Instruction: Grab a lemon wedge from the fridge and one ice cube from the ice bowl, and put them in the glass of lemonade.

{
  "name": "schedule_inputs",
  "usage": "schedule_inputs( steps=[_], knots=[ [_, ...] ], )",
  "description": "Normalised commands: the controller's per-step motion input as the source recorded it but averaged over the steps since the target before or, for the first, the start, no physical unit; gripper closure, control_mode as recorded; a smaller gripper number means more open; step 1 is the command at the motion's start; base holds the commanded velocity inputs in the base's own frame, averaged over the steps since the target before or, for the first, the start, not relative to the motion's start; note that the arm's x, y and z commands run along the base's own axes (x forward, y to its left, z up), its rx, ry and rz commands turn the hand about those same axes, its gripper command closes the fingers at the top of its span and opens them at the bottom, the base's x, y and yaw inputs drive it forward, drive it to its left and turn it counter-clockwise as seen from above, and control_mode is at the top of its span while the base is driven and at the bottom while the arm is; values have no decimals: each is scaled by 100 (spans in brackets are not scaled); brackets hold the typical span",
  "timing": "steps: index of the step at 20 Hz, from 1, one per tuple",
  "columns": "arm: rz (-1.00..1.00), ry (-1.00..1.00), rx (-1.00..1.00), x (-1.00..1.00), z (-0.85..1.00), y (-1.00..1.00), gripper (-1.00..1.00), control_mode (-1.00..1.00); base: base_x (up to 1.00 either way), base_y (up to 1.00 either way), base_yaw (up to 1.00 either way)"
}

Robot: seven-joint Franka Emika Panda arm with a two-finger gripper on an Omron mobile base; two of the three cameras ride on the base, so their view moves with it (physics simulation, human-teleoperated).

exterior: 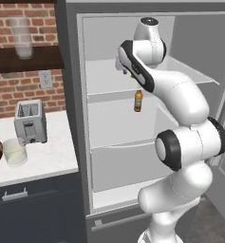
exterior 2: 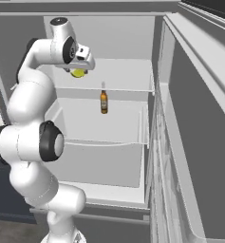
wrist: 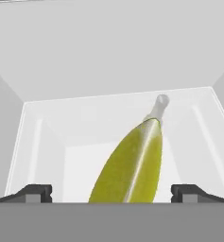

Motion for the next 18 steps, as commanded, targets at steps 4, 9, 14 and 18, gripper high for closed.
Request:
schedule_inputs(
  steps=[4,9,14,18],
  knots=[
    [0,3,0,38,-14,0,-100,-100,0,0,0],
    [0,0,0,-8,0,-13,-100,-100,0,0,0],
    [0,0,0,-18,0,-8,-100,-100,0,0,0],
    [0,0,0,-1,0,0,-100,-100,0,0,0]
  ],
)
